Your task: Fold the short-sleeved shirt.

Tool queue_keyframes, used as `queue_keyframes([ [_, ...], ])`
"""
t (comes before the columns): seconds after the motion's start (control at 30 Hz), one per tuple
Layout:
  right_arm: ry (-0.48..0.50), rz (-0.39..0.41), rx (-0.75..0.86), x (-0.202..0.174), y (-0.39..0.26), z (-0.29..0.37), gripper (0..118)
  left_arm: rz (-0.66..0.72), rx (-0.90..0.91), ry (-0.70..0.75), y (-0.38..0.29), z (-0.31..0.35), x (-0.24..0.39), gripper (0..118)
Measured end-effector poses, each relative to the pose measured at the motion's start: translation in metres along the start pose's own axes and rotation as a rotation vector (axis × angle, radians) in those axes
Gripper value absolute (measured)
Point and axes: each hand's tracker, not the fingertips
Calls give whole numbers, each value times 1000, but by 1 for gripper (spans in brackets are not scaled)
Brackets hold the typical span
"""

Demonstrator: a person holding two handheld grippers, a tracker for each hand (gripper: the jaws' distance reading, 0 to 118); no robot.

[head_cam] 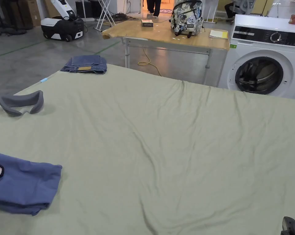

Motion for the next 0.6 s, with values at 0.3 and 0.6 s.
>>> queue_keyframes([
  [0.3,7,-5,7,1,1,3,0,-60,256,187,-12,26,29,62],
  [0.6,24,-22,8,-3,-3,6,0,-208,300,74,-54,-25,90,31],
])
